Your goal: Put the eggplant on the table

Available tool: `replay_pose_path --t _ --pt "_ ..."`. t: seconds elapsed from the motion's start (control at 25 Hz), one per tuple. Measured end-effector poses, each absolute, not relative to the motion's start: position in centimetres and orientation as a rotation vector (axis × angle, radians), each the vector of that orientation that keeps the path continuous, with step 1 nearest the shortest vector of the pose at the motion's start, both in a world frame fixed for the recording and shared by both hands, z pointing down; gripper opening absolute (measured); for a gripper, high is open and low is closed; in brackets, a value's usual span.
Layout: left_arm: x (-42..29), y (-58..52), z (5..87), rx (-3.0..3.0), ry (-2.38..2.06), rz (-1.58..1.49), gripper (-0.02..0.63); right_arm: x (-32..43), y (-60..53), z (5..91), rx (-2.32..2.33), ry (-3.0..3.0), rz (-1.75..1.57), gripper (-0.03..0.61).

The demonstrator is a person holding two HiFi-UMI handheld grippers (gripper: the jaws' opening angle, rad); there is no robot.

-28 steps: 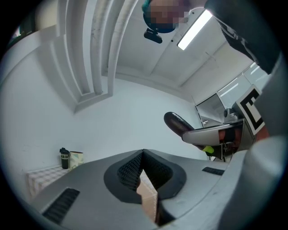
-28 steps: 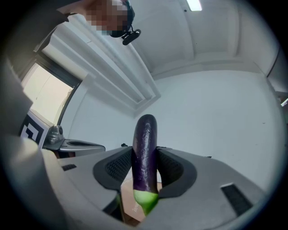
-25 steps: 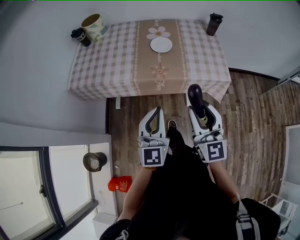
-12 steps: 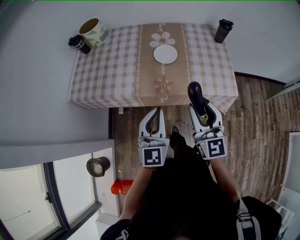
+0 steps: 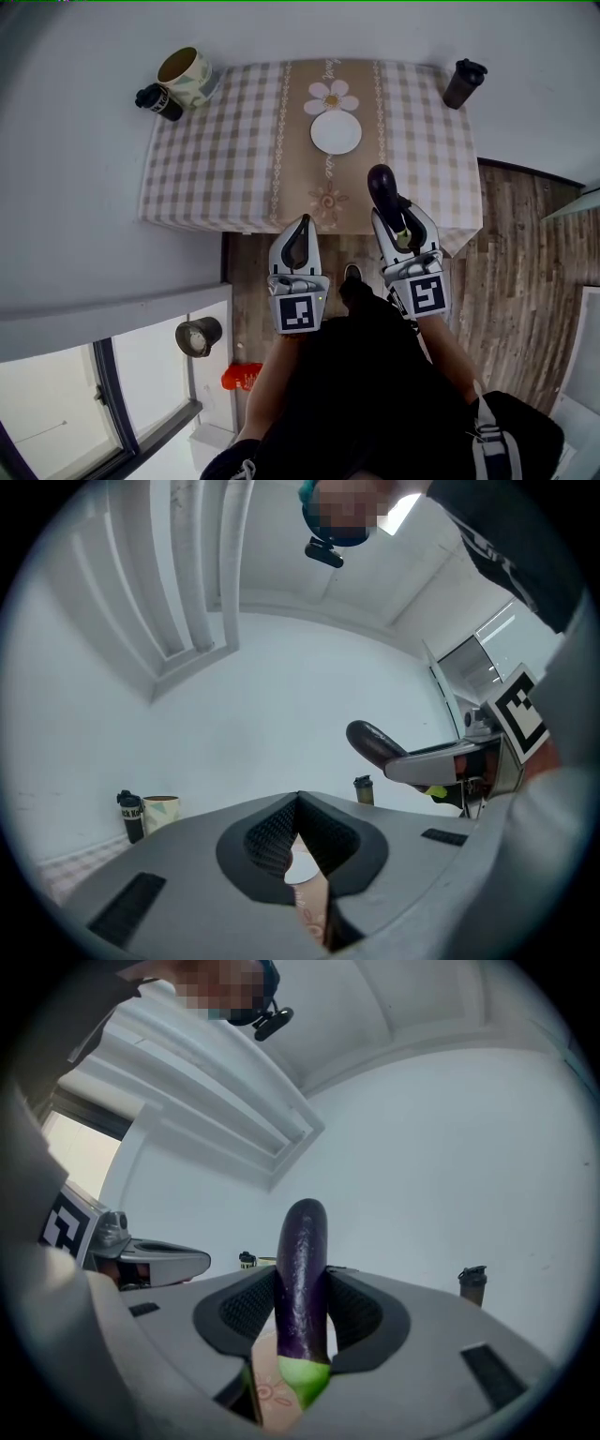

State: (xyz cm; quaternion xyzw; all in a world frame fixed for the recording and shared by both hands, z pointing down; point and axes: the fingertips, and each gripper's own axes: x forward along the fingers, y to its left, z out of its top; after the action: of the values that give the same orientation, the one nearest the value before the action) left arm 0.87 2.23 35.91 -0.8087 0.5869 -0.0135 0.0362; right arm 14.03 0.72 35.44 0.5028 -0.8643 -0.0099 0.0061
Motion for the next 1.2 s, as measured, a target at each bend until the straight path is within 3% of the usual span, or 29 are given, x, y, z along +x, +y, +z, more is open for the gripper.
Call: replay_pose_path --t 0.56,0.96,1.08,1.2 --pt "0.1 -4.1 38.5 -2.498 1.782 -0.098 0.003 12.1 -6.4 38.4 1.524 -2.716 0.009 0.176" --pt "-2.3 0.6 41.8 -2.583 1.659 -0.011 0.003 10.1 -1.0 41.6 1.610 -2.622 -0.020 0.176" --pt "-3.1 -1.9 43.1 -2.527 1.597 0.106 0.003 10.4 -3.5 42.7 1.675 -2.609 -0.180 0.175" --pt "-3.6 -4.7 41.5 -2.541 1.682 0.071 0.003 10.3 -7.2 41.0 1.598 -2.591 -0.122 0.175"
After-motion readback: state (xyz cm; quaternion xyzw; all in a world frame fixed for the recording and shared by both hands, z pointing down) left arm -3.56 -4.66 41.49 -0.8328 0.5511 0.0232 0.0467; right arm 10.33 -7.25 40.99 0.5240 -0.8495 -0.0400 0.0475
